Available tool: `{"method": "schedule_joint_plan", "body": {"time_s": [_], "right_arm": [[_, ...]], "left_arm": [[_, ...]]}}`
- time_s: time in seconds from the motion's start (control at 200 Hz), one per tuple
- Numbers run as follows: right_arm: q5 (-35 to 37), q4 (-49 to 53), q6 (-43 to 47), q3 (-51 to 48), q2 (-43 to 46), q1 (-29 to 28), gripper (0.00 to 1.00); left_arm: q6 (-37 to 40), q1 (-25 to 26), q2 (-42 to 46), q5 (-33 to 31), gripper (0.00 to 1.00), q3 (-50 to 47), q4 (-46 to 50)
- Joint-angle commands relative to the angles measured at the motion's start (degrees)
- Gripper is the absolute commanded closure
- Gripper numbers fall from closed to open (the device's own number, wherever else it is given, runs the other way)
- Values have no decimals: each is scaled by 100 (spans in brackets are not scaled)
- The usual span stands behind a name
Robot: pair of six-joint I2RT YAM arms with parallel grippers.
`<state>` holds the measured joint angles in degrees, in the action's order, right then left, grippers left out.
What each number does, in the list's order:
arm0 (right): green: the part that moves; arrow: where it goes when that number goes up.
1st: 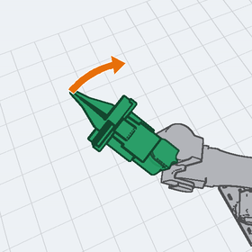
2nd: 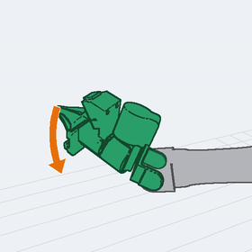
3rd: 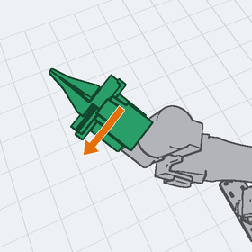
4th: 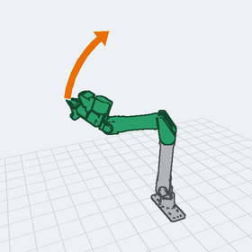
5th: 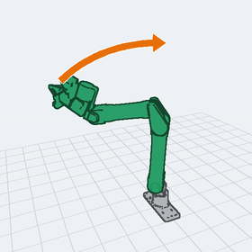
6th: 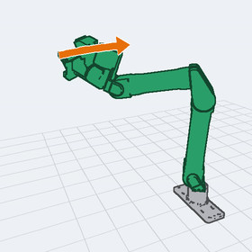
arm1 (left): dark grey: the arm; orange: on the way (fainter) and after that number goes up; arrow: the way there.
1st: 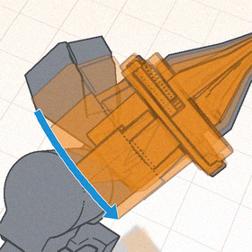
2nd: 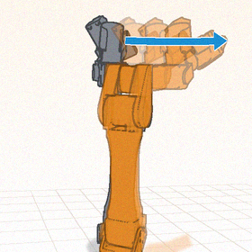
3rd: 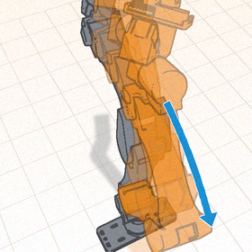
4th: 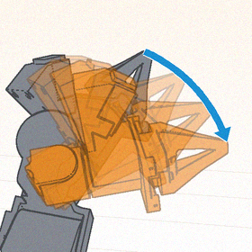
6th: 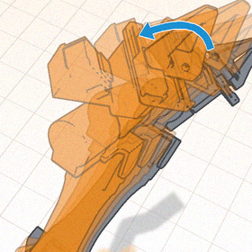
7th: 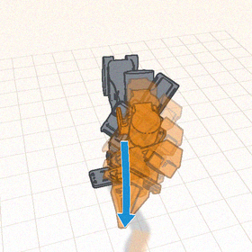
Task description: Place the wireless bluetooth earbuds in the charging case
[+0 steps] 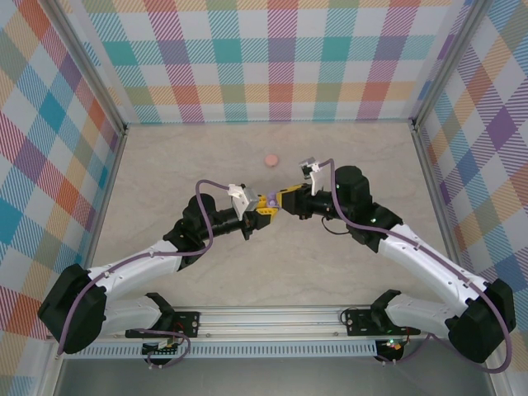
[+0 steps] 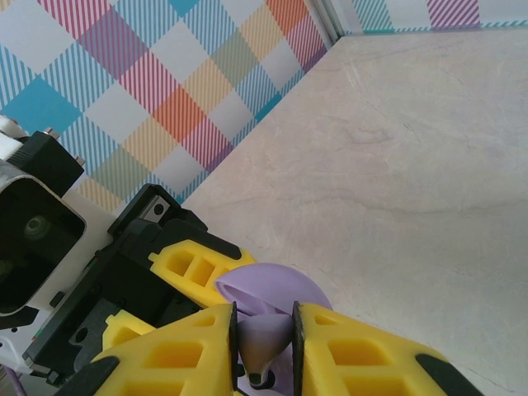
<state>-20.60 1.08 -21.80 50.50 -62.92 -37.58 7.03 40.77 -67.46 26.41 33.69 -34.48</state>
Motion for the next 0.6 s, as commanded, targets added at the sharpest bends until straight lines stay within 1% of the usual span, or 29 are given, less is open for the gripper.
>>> {"method": "schedule_joint_plan", "body": {"time_s": [0.0,0.595], "right_arm": [[-3,-58,106,215,-54,-39,75],[80,172,298,223,-126,-143,74]], "left_arm": [[-31,90,24,145,79,182,-200],[-201,101,23,30,79,225,-234]]}}
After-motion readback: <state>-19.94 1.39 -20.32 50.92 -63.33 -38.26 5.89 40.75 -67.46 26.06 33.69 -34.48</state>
